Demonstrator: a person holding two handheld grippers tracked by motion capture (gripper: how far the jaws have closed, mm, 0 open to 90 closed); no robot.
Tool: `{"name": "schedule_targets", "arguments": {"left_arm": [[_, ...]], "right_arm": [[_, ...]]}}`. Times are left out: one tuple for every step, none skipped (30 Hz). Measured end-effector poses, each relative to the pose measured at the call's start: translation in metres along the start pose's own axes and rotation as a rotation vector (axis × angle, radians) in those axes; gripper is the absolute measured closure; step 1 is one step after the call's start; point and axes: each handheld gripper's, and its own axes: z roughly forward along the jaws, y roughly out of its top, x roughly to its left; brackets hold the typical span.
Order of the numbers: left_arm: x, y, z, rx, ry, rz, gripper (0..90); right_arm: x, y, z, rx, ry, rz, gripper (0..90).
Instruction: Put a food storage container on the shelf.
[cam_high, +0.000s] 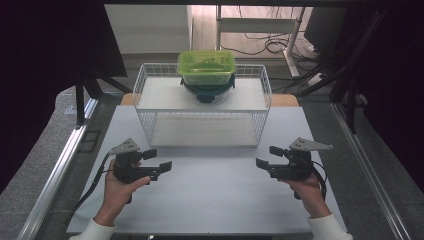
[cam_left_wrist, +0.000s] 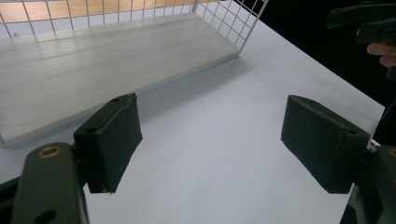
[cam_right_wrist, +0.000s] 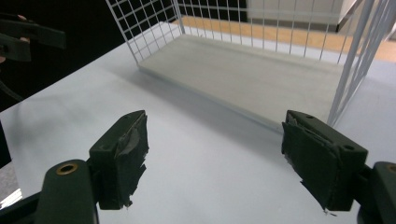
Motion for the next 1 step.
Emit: {"name": "schedule_targets", "arguments": {"left_arm": [[0.0001,-0.0007,0.0007,0.003,0.006,0.005,19.1]], "right_arm": [[0.0012,0.0007,-0.0006,-0.004,0.002,-0.006,22.2]]}}
